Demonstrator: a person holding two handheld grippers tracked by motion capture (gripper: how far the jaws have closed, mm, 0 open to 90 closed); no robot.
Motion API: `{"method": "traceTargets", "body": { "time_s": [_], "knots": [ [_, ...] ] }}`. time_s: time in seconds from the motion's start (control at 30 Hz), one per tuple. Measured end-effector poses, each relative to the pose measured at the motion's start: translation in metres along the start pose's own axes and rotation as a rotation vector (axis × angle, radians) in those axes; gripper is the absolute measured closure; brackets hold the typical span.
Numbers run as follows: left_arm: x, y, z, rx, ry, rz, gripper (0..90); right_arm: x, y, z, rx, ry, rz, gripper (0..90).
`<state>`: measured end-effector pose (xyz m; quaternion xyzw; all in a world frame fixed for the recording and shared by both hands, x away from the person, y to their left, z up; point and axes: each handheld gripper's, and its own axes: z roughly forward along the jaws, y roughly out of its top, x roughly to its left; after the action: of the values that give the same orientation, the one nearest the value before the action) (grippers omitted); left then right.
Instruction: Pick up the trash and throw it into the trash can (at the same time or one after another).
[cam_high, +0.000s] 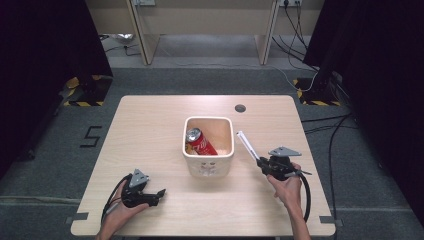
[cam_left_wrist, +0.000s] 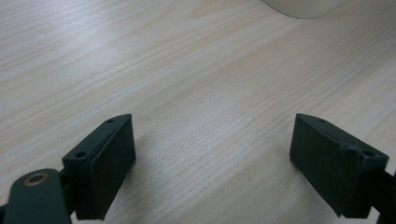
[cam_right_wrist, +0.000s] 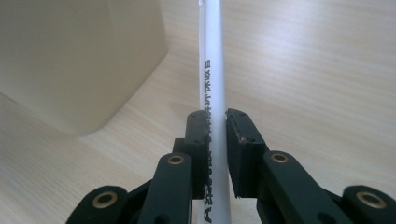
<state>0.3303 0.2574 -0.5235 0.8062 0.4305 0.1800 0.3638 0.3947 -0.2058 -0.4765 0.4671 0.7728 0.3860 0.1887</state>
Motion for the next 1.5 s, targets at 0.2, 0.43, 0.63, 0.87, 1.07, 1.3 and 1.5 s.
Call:
{"method": "traceTargets", "body": {
  "time_s": [0.2, 0.43, 0.63, 0.87, 1.07, 1.3, 1.5],
  "knots": [
    [0.000, 0.000, 0.000, 0.000, 0.000, 0.000, 13.6, -0.004, 0.008, -0.014, -0.041, -0.008, -0.002, 79.2],
    [0.000, 0.000, 0.000, 0.000, 0.000, 0.000, 13.6, -0.009, 0.011, -0.024, -0.069, -0.017, 0.013, 79.2],
    [0.000, 0.000, 0.000, 0.000, 0.000, 0.000, 13.6, -0.009, 0.014, -0.027, -0.075, -0.013, 0.007, 79.2],
    [0.000, 0.000, 0.000, 0.001, 0.001, 0.000, 13.6, -0.006, 0.020, -0.033, -0.090, -0.012, -0.003, 79.2],
    [0.000, 0.000, 0.000, -0.001, 0.000, -0.001, 13.6, -0.007, 0.029, -0.039, -0.113, -0.012, -0.011, 79.1],
    [0.000, 0.000, 0.000, -0.001, 0.000, -0.001, 13.6, -0.008, 0.047, -0.051, -0.153, -0.008, -0.017, 79.1],
    [0.000, 0.000, 0.000, -0.002, 0.000, -0.001, 13.7, -0.002, 0.069, -0.059, -0.178, 0.008, -0.040, 79.1]
  ]
}}
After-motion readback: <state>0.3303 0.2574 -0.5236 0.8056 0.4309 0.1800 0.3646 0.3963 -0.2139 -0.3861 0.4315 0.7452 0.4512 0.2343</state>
